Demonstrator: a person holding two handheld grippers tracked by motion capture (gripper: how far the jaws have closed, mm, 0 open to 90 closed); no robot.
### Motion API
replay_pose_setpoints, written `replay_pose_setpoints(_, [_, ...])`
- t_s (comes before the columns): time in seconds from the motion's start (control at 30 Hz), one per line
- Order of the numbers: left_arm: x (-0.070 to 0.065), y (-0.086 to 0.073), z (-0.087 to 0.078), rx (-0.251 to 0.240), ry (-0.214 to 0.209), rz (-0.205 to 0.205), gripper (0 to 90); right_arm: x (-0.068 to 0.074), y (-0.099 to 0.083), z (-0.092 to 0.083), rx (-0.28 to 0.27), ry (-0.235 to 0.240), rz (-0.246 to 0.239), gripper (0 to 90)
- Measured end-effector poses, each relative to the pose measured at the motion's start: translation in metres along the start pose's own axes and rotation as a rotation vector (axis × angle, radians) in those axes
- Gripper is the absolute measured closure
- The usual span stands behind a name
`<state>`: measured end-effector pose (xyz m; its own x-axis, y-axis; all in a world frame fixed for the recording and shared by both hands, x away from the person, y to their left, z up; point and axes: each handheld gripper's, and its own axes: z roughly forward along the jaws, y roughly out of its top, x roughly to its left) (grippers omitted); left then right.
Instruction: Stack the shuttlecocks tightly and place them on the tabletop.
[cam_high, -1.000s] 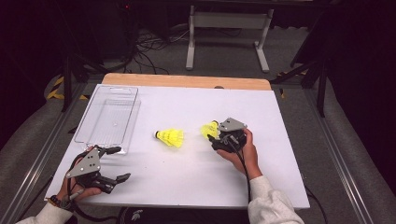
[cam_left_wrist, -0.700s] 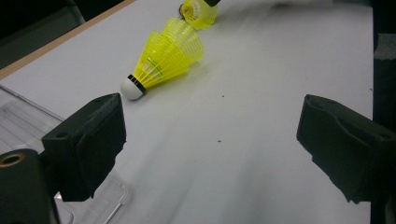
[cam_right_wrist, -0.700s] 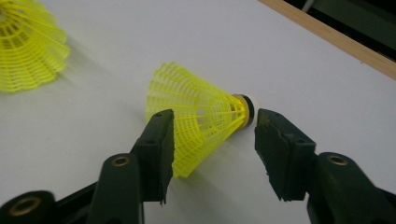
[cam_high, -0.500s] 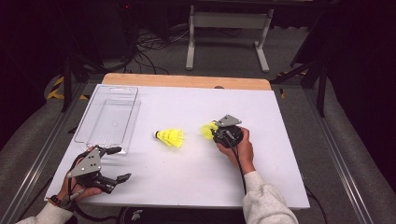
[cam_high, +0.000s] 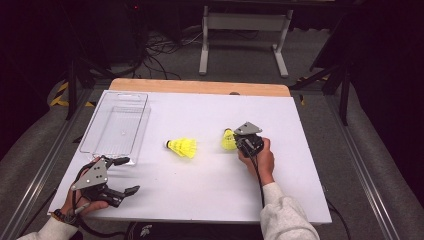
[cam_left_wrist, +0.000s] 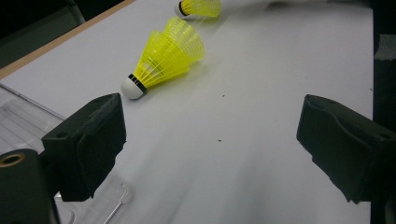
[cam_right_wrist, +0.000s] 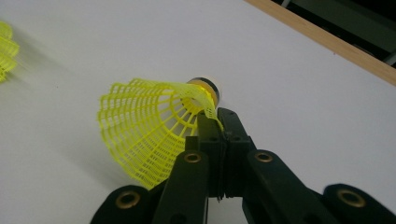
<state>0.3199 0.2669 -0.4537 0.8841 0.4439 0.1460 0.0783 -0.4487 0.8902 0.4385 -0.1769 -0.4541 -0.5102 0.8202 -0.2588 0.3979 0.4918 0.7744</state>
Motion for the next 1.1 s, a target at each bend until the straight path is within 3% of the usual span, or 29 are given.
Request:
replay_pose_setpoints(0.47, [0.0, 0.001, 0.0, -0.002, 0.004, 0.012, 9.0, -0.003, 0.004, -0.028, -0.08, 0.072, -0.046, 89.8])
replay_pose_setpoints(0.87, [-0.002, 0.001, -0.002, 0.001, 0.006, 0.02, 8.7, -0.009, 0.005, -0.046, -0.15, 0.126, -0.057, 89.8])
replay_pose_setpoints(1.1, [-0.002, 0.001, -0.002, -0.001, 0.007, 0.021, 8.7, -0.006, 0.006, -0.053, -0.163, 0.164, -0.086, 89.8])
